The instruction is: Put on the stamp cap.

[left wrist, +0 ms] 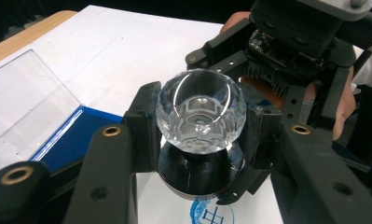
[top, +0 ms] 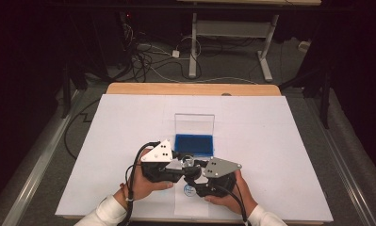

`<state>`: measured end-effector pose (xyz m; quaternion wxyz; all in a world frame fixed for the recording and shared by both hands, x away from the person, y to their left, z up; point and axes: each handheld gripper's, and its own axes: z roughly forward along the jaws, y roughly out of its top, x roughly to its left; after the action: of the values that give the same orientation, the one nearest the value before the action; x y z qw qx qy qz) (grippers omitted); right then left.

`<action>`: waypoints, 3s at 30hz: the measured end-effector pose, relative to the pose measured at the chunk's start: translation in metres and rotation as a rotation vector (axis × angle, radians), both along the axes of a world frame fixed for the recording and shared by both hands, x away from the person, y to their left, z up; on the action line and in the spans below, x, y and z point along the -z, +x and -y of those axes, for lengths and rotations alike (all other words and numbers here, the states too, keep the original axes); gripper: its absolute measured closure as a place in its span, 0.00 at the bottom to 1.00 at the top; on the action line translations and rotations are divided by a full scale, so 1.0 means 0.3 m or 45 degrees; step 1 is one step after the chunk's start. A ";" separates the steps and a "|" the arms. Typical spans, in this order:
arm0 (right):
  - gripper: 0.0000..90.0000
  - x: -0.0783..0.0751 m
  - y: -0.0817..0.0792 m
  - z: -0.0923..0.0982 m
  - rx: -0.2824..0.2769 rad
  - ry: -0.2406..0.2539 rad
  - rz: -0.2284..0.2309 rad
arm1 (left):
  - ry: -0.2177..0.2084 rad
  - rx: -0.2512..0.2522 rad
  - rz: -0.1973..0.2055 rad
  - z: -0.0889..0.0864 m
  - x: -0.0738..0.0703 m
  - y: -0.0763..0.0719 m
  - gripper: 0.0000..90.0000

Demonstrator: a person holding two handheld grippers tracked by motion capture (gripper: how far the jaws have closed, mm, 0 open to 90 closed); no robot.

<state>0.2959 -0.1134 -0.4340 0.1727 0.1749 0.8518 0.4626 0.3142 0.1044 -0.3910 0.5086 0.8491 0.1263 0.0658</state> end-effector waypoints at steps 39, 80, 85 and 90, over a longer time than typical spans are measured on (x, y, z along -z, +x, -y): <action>0.29 0.011 0.001 0.040 0.063 -0.075 0.072 | 0.020 -0.025 0.064 -0.020 -0.034 -0.008 0.60; 0.29 -0.046 -0.044 0.271 0.287 -0.071 0.214 | 0.102 -0.147 0.142 -0.109 -0.051 0.014 0.60; 0.28 -0.043 -0.050 0.314 0.339 -0.076 0.220 | 0.109 -0.171 0.153 -0.129 -0.057 0.023 0.60; 0.27 -0.033 -0.059 0.358 0.388 -0.069 0.204 | 0.098 -0.199 0.148 -0.149 -0.065 0.038 0.60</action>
<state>0.2783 -0.2207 -0.4239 0.3129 0.2598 0.8112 0.4202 0.3256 0.1492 -0.3714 0.4756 0.8503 0.1598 0.1593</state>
